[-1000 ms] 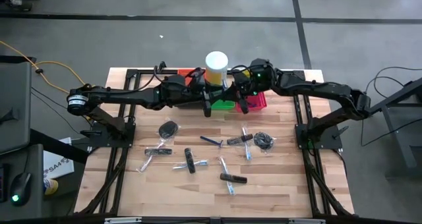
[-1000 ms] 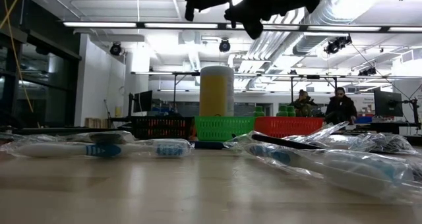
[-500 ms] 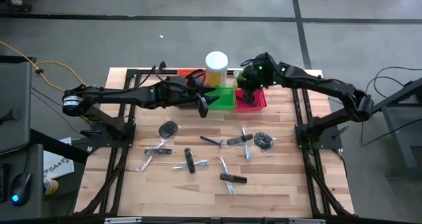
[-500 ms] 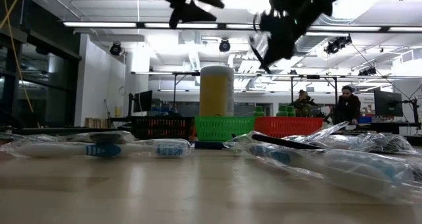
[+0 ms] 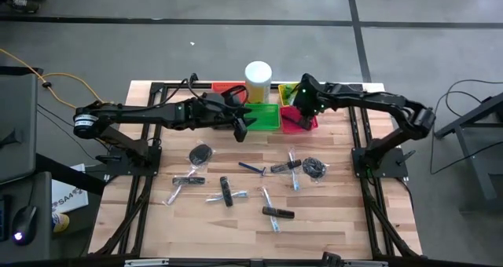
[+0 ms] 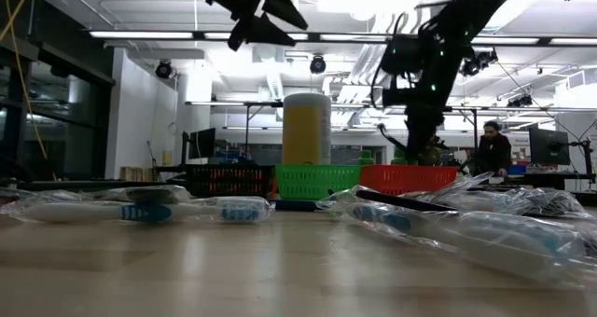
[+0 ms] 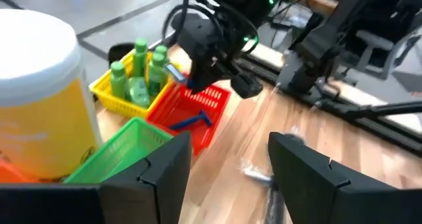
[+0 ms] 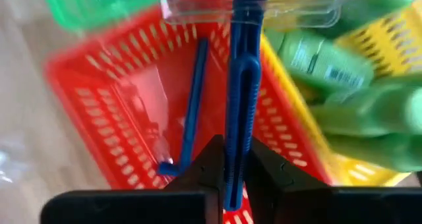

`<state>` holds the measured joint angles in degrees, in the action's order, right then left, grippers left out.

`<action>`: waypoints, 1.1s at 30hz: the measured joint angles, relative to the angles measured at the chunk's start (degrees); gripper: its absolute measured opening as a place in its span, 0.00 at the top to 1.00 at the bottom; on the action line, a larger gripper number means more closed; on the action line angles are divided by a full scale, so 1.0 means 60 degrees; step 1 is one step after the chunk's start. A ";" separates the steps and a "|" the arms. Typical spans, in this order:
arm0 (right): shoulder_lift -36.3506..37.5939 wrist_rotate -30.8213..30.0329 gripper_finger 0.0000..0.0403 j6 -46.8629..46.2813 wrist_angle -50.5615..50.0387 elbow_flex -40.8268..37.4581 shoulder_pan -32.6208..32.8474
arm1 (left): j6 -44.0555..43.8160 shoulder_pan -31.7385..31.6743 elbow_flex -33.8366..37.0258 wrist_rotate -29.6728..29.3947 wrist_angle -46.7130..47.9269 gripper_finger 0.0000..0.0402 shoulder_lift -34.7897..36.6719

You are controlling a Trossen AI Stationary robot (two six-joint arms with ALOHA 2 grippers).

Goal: Pick & Place Travel size toiletries
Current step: Put the blue razor into the red bin

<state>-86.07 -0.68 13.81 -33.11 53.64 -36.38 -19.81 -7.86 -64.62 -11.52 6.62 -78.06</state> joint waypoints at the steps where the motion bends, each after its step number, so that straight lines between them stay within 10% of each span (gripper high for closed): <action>1: -0.0107 -0.0067 0.92 0.0004 -0.0010 -0.0063 -0.0007 | 0.0000 0.0000 0.0000 -0.0028 0.0125 0.50 0.0000; 22: 0.0124 0.0319 0.81 -0.0505 -0.0448 -0.0191 0.0062 | 0.0020 0.0000 -0.0002 0.0655 0.1319 0.50 -0.0950; 33: 0.2227 0.1445 0.59 -0.0862 -0.0731 -0.0184 0.0062 | 0.3454 0.0000 -0.0020 0.2791 0.1755 0.50 -0.2895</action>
<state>-72.70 7.98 8.64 -37.50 52.53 -36.01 0.91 -7.86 -64.74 5.23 17.15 -95.43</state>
